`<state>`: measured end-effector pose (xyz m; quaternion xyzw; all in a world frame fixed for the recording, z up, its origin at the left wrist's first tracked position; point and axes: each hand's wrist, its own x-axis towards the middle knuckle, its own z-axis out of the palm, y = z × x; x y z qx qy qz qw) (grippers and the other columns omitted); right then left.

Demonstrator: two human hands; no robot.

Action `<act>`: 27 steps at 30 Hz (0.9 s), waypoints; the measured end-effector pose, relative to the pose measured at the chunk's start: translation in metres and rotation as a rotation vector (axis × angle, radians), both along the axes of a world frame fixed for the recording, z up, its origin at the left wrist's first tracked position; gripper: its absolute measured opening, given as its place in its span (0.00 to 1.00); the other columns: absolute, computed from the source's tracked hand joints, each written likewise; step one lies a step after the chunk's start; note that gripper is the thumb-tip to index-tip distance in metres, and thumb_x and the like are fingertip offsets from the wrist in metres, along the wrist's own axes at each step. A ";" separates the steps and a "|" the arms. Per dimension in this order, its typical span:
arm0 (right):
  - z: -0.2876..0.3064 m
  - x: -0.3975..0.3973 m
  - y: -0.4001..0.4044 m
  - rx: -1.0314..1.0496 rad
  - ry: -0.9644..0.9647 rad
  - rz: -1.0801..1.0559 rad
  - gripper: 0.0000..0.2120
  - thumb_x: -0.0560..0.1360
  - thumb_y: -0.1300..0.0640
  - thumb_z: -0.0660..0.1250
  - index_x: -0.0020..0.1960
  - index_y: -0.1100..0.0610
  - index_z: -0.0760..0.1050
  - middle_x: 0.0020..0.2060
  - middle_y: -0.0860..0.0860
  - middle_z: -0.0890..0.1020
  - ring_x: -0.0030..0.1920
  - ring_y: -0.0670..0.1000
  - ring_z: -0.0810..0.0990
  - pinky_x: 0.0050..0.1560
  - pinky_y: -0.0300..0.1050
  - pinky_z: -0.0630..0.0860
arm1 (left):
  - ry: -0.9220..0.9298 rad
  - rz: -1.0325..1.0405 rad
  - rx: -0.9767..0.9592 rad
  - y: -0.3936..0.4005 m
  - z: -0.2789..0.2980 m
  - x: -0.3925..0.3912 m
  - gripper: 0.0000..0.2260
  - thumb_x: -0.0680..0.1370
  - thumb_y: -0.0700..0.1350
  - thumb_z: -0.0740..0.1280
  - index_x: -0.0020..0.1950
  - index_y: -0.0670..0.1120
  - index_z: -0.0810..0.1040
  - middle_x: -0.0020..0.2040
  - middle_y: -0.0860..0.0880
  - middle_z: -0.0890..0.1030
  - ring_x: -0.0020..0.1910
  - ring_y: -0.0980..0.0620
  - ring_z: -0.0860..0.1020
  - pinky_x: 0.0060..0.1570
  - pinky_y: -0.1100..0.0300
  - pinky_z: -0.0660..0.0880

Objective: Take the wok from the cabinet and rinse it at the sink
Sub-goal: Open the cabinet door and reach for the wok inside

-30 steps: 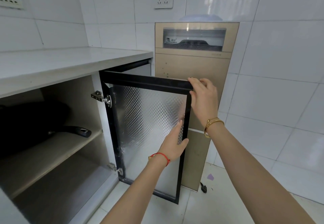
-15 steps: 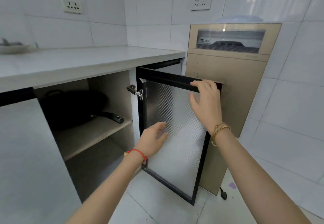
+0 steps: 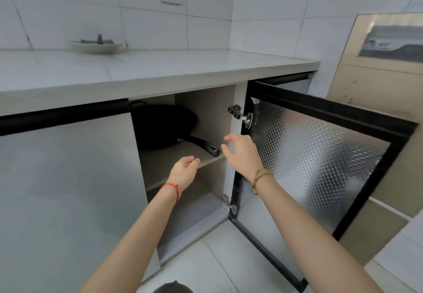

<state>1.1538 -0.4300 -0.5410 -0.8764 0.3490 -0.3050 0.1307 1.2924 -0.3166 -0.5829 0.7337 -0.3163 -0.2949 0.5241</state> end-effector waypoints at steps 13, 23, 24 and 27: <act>-0.035 0.138 -0.082 0.130 0.246 0.054 0.23 0.77 0.50 0.64 0.68 0.60 0.70 0.61 0.60 0.75 0.62 0.62 0.73 0.58 0.55 0.75 | 0.561 0.164 -0.129 -0.095 -0.015 0.081 0.23 0.82 0.51 0.62 0.75 0.44 0.66 0.71 0.44 0.72 0.70 0.46 0.71 0.72 0.50 0.66; -0.062 0.176 -0.123 0.791 0.328 0.113 0.15 0.76 0.53 0.67 0.47 0.67 0.79 0.30 0.56 0.80 0.23 0.50 0.76 0.26 0.42 0.76 | 0.833 0.127 -0.198 -0.156 -0.047 0.112 0.15 0.82 0.49 0.60 0.64 0.42 0.74 0.53 0.43 0.80 0.47 0.49 0.78 0.56 0.54 0.74; -0.062 0.177 -0.123 0.841 0.323 0.128 0.14 0.76 0.53 0.67 0.45 0.66 0.78 0.29 0.55 0.79 0.22 0.49 0.74 0.24 0.40 0.75 | 0.868 0.125 -0.206 -0.159 -0.047 0.114 0.14 0.83 0.50 0.60 0.60 0.42 0.75 0.48 0.43 0.79 0.43 0.50 0.77 0.48 0.57 0.75; -0.061 0.181 -0.116 0.898 0.307 0.137 0.10 0.76 0.55 0.66 0.43 0.63 0.75 0.27 0.54 0.76 0.22 0.48 0.74 0.23 0.39 0.74 | 0.900 0.114 -0.215 -0.165 -0.049 0.116 0.14 0.83 0.50 0.58 0.61 0.42 0.73 0.45 0.45 0.78 0.39 0.51 0.77 0.34 0.62 0.75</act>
